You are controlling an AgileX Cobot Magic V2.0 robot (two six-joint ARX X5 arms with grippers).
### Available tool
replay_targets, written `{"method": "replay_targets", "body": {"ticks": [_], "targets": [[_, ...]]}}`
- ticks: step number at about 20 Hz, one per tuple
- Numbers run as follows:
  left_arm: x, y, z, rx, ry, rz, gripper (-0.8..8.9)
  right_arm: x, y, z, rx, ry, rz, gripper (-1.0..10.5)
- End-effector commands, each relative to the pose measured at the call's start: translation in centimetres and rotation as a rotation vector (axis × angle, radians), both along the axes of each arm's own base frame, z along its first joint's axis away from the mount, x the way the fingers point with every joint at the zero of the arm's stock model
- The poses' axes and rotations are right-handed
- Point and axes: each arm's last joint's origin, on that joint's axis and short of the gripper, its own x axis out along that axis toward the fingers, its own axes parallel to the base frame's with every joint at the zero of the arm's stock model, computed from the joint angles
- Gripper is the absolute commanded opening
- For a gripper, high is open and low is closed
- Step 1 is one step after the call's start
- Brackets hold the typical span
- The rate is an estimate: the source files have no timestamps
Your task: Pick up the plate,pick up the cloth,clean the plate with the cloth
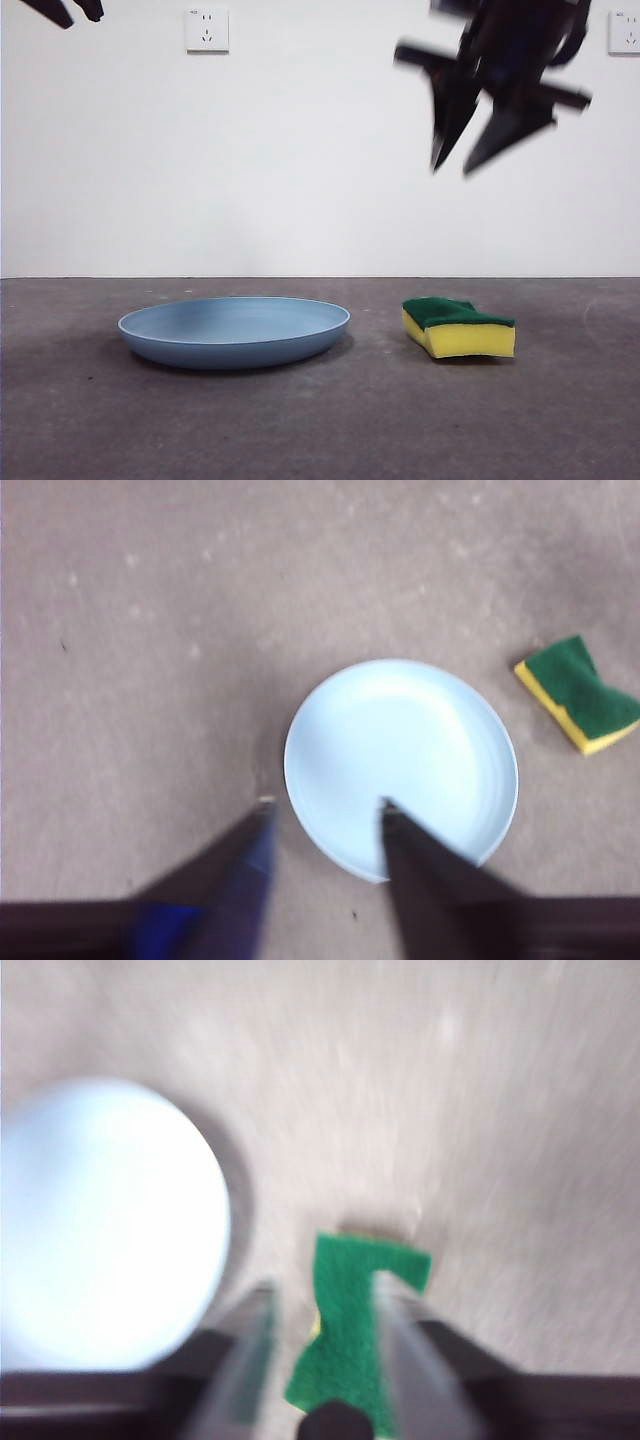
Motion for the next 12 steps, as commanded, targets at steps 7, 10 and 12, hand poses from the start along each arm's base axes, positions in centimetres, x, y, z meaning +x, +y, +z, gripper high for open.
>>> {"method": "replay_targets", "body": {"ticks": [7, 10, 12], "targets": [[-1.0, -0.9, 0.7, -0.073, -0.167, -0.071, -0.08, -6.1, -0.3, 5.6, 0.020, -0.244, 0.068, -0.2], [-2.4, -0.7, -2.3, -0.103, -0.234, -0.084, -0.07, -8.5, 0.2, 5.0, -0.082, -0.314, 0.067, -0.2], [-3.9, 0.0, -5.4, -0.118, -0.262, -0.053, -0.07, -10.3, -0.1, 3.3, -0.070, -0.336, 0.092, -0.2]]}}
